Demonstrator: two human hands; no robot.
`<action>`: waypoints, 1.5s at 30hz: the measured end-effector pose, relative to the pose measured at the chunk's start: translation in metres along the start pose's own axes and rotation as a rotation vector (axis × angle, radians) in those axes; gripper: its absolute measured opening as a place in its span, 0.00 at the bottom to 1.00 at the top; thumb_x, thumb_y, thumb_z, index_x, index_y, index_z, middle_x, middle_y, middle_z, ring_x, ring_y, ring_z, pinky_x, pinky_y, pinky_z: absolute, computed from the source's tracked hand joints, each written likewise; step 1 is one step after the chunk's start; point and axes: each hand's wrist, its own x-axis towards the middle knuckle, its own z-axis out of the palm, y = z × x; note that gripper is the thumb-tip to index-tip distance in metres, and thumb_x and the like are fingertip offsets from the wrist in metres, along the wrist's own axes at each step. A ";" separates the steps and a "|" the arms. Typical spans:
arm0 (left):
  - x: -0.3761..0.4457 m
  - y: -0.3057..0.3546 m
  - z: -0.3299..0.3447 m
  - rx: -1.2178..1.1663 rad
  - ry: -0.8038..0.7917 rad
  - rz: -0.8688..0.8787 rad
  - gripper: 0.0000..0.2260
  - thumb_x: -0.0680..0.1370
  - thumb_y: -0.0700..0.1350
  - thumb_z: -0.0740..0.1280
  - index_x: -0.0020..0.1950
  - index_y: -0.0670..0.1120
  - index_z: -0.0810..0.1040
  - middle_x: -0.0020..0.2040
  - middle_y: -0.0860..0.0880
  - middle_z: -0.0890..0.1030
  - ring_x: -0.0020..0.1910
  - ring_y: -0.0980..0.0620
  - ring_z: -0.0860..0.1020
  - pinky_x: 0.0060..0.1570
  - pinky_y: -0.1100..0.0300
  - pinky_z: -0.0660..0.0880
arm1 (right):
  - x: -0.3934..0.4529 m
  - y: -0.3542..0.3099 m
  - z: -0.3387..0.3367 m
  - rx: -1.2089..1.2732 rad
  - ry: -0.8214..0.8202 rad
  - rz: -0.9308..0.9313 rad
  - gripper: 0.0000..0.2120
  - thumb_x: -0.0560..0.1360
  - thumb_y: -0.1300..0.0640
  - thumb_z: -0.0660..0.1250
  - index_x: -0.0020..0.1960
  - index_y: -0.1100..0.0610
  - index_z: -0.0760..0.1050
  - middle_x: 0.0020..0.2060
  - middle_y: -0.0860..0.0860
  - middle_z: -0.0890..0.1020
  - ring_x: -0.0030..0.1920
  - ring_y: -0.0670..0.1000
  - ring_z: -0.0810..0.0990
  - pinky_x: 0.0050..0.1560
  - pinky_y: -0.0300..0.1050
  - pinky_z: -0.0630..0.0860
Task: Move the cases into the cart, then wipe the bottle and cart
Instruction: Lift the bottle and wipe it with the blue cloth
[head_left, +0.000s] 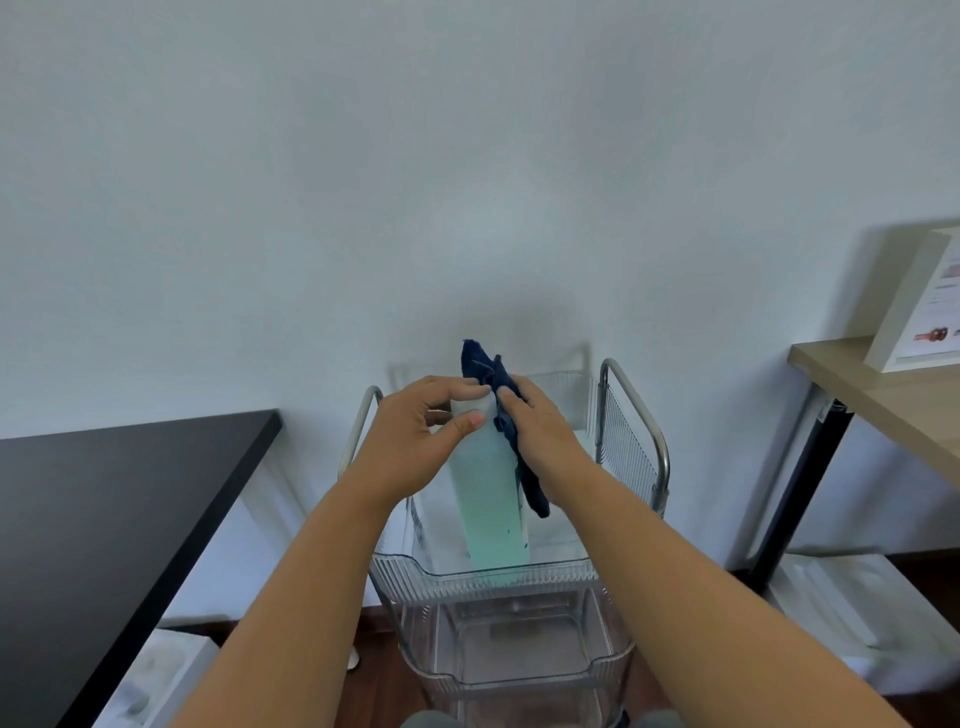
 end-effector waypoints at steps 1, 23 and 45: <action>0.000 -0.001 -0.001 -0.020 -0.012 -0.018 0.11 0.76 0.39 0.72 0.54 0.55 0.83 0.58 0.56 0.82 0.56 0.64 0.79 0.55 0.69 0.75 | 0.002 -0.002 -0.002 0.003 -0.017 0.030 0.11 0.82 0.54 0.57 0.61 0.49 0.75 0.54 0.55 0.83 0.52 0.55 0.82 0.53 0.52 0.79; -0.002 -0.005 -0.009 -0.137 -0.030 -0.111 0.06 0.75 0.36 0.73 0.47 0.47 0.81 0.59 0.53 0.82 0.57 0.51 0.81 0.54 0.61 0.77 | 0.007 -0.006 -0.007 0.051 -0.085 0.144 0.10 0.81 0.50 0.60 0.56 0.47 0.79 0.50 0.52 0.85 0.48 0.52 0.83 0.50 0.49 0.79; 0.001 -0.021 -0.013 -0.030 0.043 -0.084 0.13 0.75 0.43 0.73 0.43 0.61 0.75 0.56 0.61 0.81 0.57 0.50 0.78 0.49 0.68 0.74 | 0.021 -0.005 0.010 -0.215 -0.118 0.090 0.13 0.81 0.50 0.57 0.62 0.50 0.74 0.54 0.57 0.82 0.52 0.55 0.81 0.55 0.52 0.77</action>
